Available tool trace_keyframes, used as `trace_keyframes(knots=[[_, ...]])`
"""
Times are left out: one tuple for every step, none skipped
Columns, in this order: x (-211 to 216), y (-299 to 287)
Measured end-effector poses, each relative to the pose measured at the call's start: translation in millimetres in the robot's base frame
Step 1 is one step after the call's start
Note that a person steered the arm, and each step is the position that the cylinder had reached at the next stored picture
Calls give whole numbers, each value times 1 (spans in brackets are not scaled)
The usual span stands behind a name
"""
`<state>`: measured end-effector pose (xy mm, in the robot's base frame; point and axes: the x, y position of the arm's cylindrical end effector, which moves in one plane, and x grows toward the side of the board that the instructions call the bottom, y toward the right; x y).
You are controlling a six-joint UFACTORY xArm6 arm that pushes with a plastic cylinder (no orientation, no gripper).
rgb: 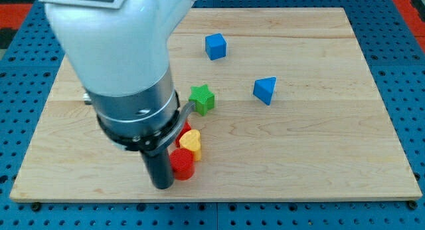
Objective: Slide red circle towards bottom right
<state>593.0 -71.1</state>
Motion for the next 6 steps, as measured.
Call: trace_keyframes(knots=[[-20,19],[-36,33],[-41,32],[-48,32],[-51,74],[-52,125]])
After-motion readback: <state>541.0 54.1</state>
